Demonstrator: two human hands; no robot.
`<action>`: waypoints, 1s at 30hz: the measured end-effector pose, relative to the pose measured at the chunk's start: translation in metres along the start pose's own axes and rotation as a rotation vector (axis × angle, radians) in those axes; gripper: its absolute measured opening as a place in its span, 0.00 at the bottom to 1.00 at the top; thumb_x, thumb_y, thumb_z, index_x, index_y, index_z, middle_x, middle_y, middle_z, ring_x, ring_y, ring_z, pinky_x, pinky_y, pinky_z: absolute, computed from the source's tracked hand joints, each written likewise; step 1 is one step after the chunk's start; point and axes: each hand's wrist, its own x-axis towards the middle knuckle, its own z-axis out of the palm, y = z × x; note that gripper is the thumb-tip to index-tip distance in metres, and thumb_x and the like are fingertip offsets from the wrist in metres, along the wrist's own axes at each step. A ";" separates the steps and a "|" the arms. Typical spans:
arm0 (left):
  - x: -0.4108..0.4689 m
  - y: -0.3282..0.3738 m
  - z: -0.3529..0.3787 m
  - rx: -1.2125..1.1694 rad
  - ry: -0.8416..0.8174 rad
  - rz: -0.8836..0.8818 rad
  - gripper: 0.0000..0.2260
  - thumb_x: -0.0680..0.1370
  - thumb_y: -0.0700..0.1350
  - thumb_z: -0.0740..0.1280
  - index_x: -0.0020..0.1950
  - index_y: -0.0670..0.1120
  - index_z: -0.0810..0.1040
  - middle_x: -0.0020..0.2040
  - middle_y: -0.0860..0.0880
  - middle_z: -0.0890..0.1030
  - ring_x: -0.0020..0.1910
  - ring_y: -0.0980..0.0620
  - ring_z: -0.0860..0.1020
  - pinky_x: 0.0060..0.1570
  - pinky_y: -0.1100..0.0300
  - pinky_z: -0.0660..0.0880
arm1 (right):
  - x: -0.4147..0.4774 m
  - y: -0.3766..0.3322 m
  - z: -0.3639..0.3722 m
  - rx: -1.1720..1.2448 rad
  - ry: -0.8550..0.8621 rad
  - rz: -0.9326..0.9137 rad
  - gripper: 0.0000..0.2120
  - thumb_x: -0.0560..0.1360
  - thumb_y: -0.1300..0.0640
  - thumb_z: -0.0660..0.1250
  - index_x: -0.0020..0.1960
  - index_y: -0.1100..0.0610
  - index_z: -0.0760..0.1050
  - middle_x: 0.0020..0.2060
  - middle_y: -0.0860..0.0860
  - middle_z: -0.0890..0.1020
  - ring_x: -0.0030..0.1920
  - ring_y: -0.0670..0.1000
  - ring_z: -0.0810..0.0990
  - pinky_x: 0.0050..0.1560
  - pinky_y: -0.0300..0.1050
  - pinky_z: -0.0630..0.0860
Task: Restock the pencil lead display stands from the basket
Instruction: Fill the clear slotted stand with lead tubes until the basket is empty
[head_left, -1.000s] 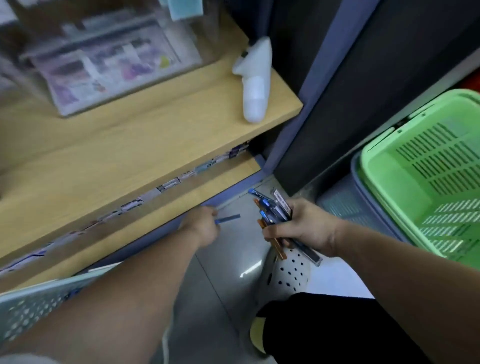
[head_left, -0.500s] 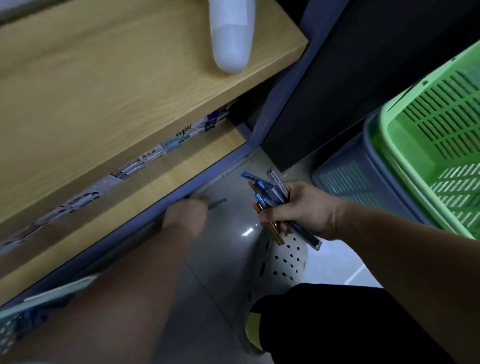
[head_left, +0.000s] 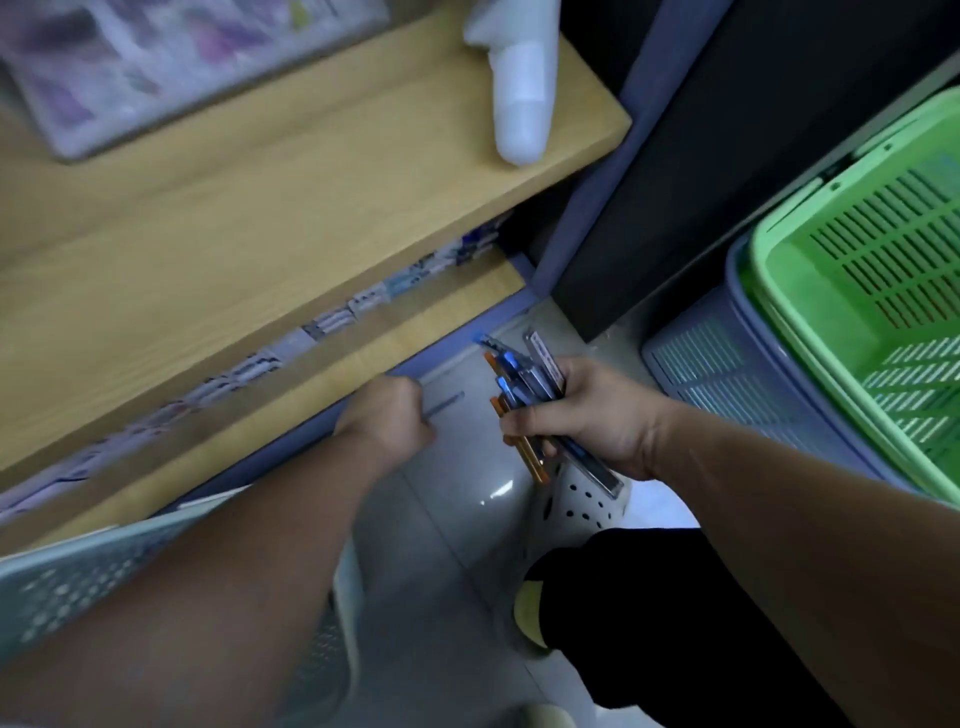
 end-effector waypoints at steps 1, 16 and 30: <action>-0.014 0.001 -0.009 -0.033 0.007 0.000 0.07 0.69 0.47 0.73 0.40 0.44 0.80 0.40 0.44 0.80 0.41 0.44 0.79 0.38 0.56 0.78 | -0.009 -0.004 0.008 -0.014 -0.009 -0.019 0.06 0.73 0.69 0.73 0.43 0.60 0.80 0.37 0.62 0.83 0.27 0.51 0.73 0.29 0.42 0.71; -0.294 -0.073 -0.184 -0.420 0.560 0.150 0.05 0.75 0.38 0.71 0.44 0.47 0.85 0.35 0.56 0.77 0.33 0.63 0.74 0.35 0.70 0.67 | -0.133 -0.139 0.147 -0.247 -0.264 -0.355 0.07 0.73 0.70 0.73 0.45 0.65 0.75 0.28 0.56 0.78 0.26 0.52 0.70 0.27 0.40 0.68; -0.350 -0.180 -0.257 -0.803 1.126 -0.151 0.05 0.74 0.43 0.76 0.41 0.52 0.83 0.35 0.52 0.84 0.36 0.55 0.82 0.39 0.62 0.78 | -0.099 -0.214 0.274 -0.336 -0.383 -0.495 0.16 0.63 0.57 0.78 0.45 0.63 0.77 0.36 0.61 0.82 0.28 0.50 0.74 0.27 0.39 0.72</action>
